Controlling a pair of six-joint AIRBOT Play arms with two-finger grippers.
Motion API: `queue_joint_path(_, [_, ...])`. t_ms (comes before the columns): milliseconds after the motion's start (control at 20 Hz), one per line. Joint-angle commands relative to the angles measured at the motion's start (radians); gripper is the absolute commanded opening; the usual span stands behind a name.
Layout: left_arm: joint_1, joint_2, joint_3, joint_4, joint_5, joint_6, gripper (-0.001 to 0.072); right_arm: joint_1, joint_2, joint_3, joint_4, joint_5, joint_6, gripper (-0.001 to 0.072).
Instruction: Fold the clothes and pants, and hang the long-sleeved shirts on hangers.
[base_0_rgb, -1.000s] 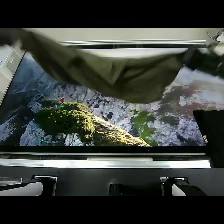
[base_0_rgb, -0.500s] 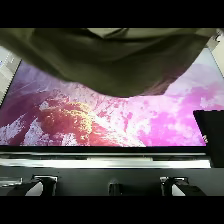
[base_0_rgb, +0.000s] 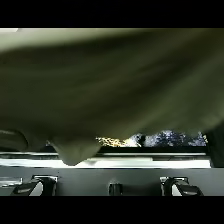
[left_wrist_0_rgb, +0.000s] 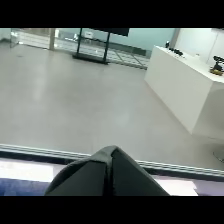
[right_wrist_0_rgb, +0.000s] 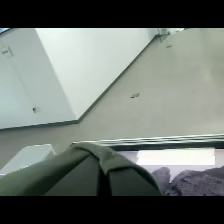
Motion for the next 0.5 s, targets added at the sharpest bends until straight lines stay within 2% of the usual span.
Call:
queue_joint_path(0, [-0.001,-0.066,-0.059,0.056,-0.008,-0.011,0.0013,0.001,-0.076,0.003,-0.056,0.047,0.031,0.0029])
queue_joint_path(150, [-0.003,-0.248,-0.185,0.045,0.004,0.047,0.0015,0.001,-0.28,0.002,-0.048,0.197,0.031,0.003])
queue_joint_path(250, [-0.005,-0.415,-0.286,0.024,0.065,0.05,0.0015,0.001,-0.451,0.002,-0.049,0.283,-0.024,0.003])
queue_joint_path(350, [-0.013,-0.612,-0.354,-0.024,0.181,0.113,0.0015,0.001,-0.636,0.002,-0.059,0.297,-0.085,0.0031])
queue_joint_path(450, [-0.037,-0.823,-0.347,-0.031,0.276,0.166,0.0014,0.001,-0.828,0.002,-0.068,0.241,-0.121,0.0031])
